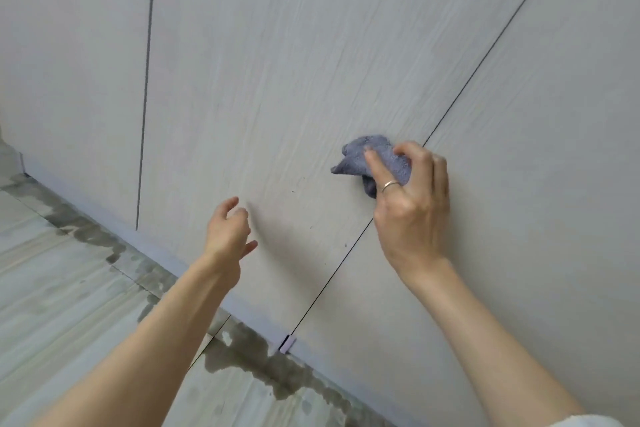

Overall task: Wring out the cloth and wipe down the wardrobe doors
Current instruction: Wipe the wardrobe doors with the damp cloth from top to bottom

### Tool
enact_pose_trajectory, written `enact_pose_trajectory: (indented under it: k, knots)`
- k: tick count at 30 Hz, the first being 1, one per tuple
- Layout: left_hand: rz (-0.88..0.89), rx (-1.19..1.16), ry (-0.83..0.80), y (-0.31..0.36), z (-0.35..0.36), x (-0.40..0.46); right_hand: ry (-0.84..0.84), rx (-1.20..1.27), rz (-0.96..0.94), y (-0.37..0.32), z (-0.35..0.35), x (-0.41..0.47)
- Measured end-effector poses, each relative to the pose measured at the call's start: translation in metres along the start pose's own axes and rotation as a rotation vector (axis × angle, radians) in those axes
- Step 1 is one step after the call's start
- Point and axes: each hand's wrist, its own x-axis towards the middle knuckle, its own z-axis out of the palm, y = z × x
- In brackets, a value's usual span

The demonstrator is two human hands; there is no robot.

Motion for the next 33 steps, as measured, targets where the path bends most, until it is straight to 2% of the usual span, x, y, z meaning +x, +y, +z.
enact_pose_trajectory:
  k: [4,8,11,13,15,19,21,23,28,33]
  knots:
    - [0.005,-0.003,-0.046,0.009,0.003,0.011,-0.028,-0.094,-0.088,-0.012,0.029,-0.017]
    - [-0.043,0.040,-0.155,0.012,0.005,0.017,-0.289,-0.103,-0.392,-0.038,0.050,-0.091]
    - [-0.111,-0.015,-0.179,0.009,-0.001,0.025,-0.484,-0.085,-0.491,-0.045,0.050,-0.133]
    - [-0.139,-0.042,-0.189,0.006,-0.004,0.029,-0.553,-0.074,-0.543,-0.037,0.041,-0.135]
    - [-0.149,-0.059,-0.183,0.005,-0.004,0.031,-0.511,-0.036,-0.530,-0.025,0.030,-0.117]
    - [-0.138,-0.064,-0.168,0.005,-0.002,0.033,-0.271,-0.042,-0.195,-0.002,0.011,-0.058]
    - [-0.153,-0.065,-0.153,0.006,-0.003,0.033,-0.211,-0.097,-0.094,0.000,0.005,-0.055]
    - [-0.163,-0.060,-0.144,0.007,-0.005,0.032,-0.274,-0.111,-0.138,-0.006,0.005,-0.081]
    - [-0.131,-0.012,-0.187,0.005,-0.007,0.026,-0.703,-0.151,-0.444,-0.026,0.019,-0.168]
    - [-0.063,0.105,-0.260,0.003,-0.009,0.018,-0.748,-0.130,-0.413,-0.044,0.032,-0.189]
